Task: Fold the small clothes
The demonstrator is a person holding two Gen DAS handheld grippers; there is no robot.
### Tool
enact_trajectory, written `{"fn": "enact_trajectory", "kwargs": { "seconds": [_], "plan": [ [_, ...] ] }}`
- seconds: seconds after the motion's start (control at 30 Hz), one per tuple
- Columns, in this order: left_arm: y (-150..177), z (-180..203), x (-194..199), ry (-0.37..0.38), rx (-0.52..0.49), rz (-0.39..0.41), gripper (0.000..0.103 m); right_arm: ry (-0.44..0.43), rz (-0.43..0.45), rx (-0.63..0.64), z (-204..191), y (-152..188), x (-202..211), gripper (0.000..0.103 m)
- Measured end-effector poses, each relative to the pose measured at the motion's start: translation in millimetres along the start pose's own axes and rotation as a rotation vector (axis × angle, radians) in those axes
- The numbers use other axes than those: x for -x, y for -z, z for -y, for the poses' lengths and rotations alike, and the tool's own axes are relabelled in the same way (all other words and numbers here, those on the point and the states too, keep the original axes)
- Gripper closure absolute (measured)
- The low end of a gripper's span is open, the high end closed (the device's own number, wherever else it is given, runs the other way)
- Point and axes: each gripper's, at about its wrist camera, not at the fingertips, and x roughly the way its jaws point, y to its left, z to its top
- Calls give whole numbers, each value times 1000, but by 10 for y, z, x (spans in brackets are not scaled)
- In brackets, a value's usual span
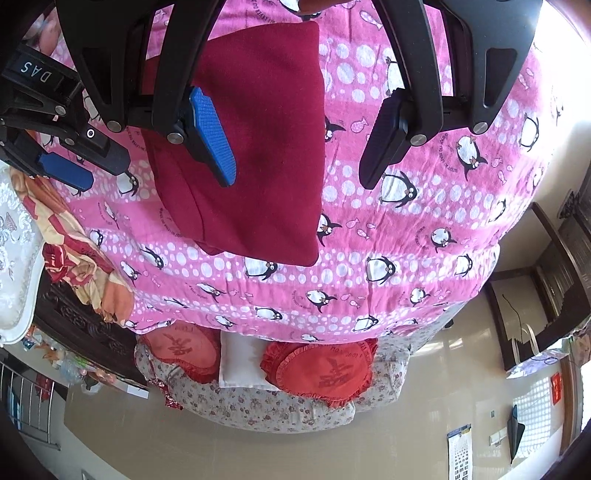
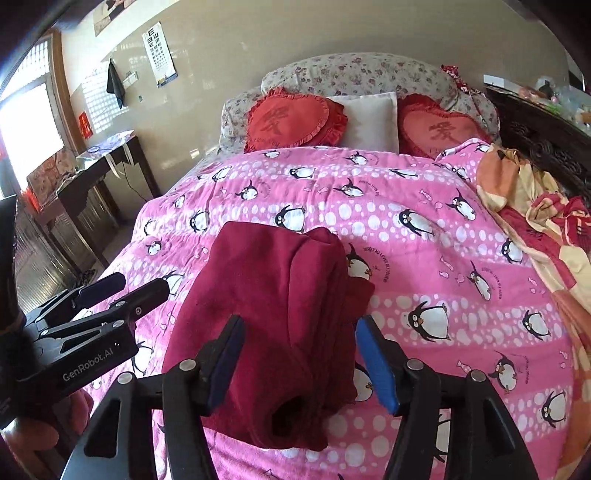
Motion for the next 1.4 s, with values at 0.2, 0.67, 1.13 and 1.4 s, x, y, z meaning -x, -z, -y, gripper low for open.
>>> {"fn": "enact_trajectory", "kwargs": {
  "seconds": [0.2,0.67,1.13,1.4],
  "plan": [
    [-2,-29,51,-4,5,13,33,-2,6,7,-69,-28,12,33],
    [3,-75,71,-9,16,16,33,11,15,7,-75,-13,-4,24],
    [33,-101,12,-13,21,2,33,-1,-1,0,-72,4,-61,24],
    [36,-108,-2,-16,20,1,33,-17,-6,-14,-71,12,-70,24]
  ]
}}
